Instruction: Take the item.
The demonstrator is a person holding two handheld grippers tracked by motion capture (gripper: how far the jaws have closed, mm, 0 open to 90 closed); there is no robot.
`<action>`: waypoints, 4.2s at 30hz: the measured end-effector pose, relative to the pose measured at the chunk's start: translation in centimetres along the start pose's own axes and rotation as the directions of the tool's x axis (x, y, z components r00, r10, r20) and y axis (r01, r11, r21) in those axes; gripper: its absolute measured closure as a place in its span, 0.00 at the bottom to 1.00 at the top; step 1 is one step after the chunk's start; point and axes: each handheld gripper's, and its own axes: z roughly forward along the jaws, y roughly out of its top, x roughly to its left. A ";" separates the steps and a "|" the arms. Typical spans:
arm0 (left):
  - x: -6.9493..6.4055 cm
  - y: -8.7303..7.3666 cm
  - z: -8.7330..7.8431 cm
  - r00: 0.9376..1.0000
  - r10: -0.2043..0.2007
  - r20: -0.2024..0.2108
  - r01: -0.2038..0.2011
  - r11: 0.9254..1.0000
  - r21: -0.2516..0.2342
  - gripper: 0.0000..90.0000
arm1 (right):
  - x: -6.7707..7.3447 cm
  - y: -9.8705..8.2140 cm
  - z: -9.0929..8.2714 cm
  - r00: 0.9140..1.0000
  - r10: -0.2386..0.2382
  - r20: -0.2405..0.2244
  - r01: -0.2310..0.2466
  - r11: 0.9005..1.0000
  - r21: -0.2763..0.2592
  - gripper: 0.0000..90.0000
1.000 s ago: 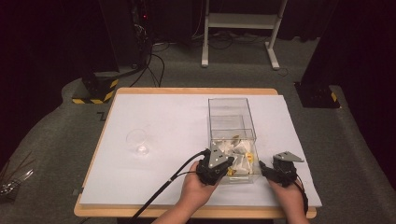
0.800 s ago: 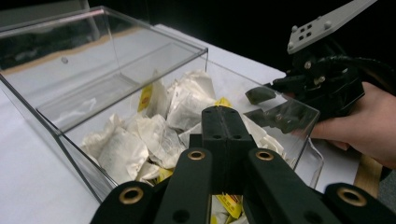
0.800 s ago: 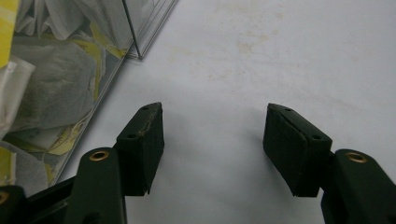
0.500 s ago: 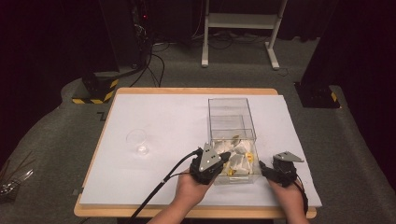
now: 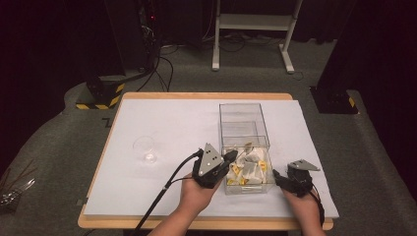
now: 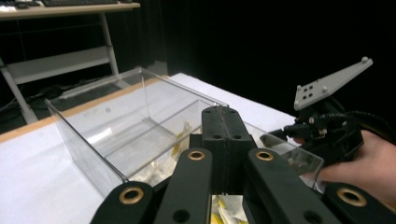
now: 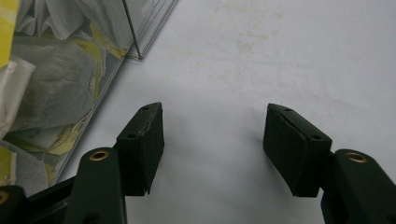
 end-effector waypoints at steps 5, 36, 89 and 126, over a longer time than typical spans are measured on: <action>0.2 0.8 -0.4 1.000 -0.001 -0.003 0.001 1.000 -0.026 1.00 | 0.0 0.0 0.0 1.000 0.000 0.000 0.000 1.000 0.000 0.43; 0.9 4.2 -2.0 1.000 -0.001 -0.003 0.001 0.984 -0.178 1.00 | 0.0 0.0 0.0 1.000 -0.002 0.001 0.002 1.000 -0.001 0.43; 3.0 8.3 -6.6 0.997 0.005 -0.081 -0.032 0.943 -0.331 1.00 | 0.0 0.0 0.0 1.000 -0.002 0.002 0.002 1.000 -0.001 0.43; 9.7 5.9 -10.6 0.968 -0.057 -0.244 -0.020 0.953 -0.302 1.00 | 0.0 0.0 0.0 1.000 -0.006 0.002 0.006 1.000 -0.001 0.43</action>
